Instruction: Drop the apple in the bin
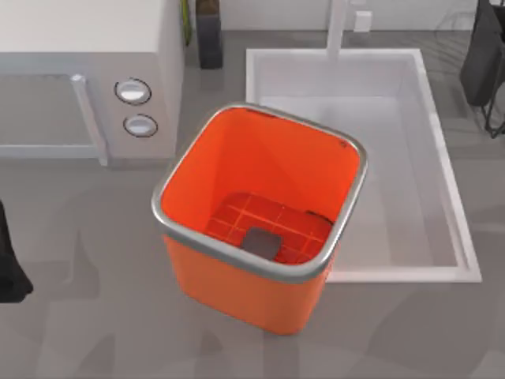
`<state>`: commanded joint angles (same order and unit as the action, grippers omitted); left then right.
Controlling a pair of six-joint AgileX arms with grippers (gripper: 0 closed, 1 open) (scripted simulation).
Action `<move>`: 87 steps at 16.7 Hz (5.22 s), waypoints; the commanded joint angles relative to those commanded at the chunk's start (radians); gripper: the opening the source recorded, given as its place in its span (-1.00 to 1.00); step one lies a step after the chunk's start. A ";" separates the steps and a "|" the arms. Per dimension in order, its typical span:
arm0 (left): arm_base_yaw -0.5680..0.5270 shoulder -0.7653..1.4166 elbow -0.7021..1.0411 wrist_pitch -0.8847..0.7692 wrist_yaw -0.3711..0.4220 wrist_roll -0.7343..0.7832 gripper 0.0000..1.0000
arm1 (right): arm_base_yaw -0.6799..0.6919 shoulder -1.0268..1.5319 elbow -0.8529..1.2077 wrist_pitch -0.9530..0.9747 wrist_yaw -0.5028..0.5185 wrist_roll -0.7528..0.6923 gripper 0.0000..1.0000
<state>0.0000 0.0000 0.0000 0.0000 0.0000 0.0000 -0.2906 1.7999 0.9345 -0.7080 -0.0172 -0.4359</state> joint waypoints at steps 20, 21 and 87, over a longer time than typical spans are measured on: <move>0.000 0.000 0.000 0.000 0.000 0.000 1.00 | -0.018 -0.194 0.420 -0.607 0.024 -0.022 -1.00; 0.000 0.000 0.000 0.000 0.000 0.000 1.00 | -0.012 -0.189 0.433 -0.613 0.016 -0.013 -1.00; 0.000 0.000 0.000 0.000 0.000 0.000 1.00 | 0.985 0.341 0.866 -0.349 -0.205 -1.981 1.00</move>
<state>0.0000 0.0000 0.0000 0.0000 0.0000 0.0000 0.6940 2.1409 1.8009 -1.0568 -0.2221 -2.4173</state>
